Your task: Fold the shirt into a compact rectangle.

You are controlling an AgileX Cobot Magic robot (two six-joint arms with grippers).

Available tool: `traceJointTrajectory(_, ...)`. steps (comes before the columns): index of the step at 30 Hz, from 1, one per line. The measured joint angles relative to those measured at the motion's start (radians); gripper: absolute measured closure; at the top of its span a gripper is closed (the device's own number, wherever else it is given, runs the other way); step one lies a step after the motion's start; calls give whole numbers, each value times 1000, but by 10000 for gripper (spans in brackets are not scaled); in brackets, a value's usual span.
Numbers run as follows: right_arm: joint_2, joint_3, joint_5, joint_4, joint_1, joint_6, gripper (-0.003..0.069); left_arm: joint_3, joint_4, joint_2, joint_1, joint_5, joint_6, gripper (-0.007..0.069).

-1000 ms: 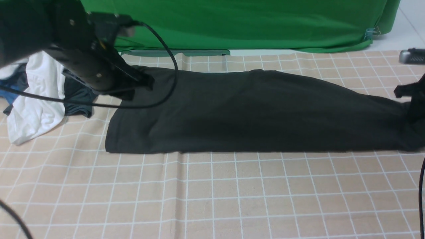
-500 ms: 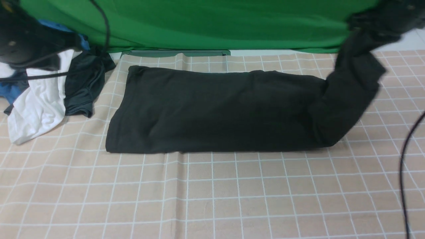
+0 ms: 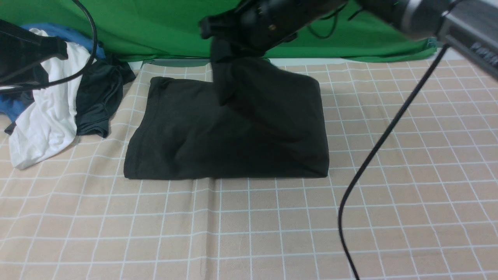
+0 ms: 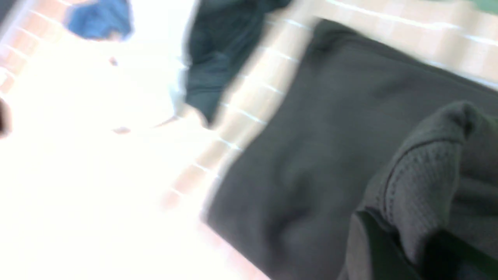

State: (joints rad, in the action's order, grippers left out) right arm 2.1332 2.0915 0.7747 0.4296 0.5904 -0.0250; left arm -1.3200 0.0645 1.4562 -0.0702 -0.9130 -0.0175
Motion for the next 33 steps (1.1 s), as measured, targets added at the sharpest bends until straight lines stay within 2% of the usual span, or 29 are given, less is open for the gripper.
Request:
traceJointTrajectory(6,124,7,-220,66,94,-2,555,0,18,0,0,3,1,606)
traceJointTrajectory(12,227,7,-402,88,152,-2,555,0,23,0,0,6,6,606)
traceJointTrajectory(14,252,7,-448,89,164,-2,535,0,23,0,0,6,9,606)
traceJointTrajectory(17,277,7,-492,93,173,-2,433,0,23,0,0,6,17,606)
traceJointTrajectory(20,283,8,-494,94,175,-2,263,0,23,0,0,6,17,606)
traceJointTrajectory(22,278,9,-465,96,170,25,188,0,23,0,0,5,17,606)
traceJointTrajectory(24,269,10,-434,94,163,55,161,0,23,0,0,1,17,606)
traceJointTrajectory(25,252,10,-364,87,151,93,153,0,23,0,0,-3,17,606)
traceJointTrajectory(26,233,10,-312,72,138,109,160,0,24,0,0,-6,17,606)
traceJointTrajectory(29,155,10,-150,-11,84,128,256,0,71,1,0,-8,32,606)
traceJointTrajectory(30,122,12,-79,-67,59,132,347,0,108,7,0,-8,51,606)
traceJointTrajectory(31,101,14,-34,-92,42,133,392,0,135,13,0,-7,67,606)
traceJointTrajectory(32,75,16,30,-137,20,134,488,0,168,24,1,-7,89,606)
traceJointTrajectory(33,51,17,67,-163,-2,134,539,0,193,37,5,-6,109,606)
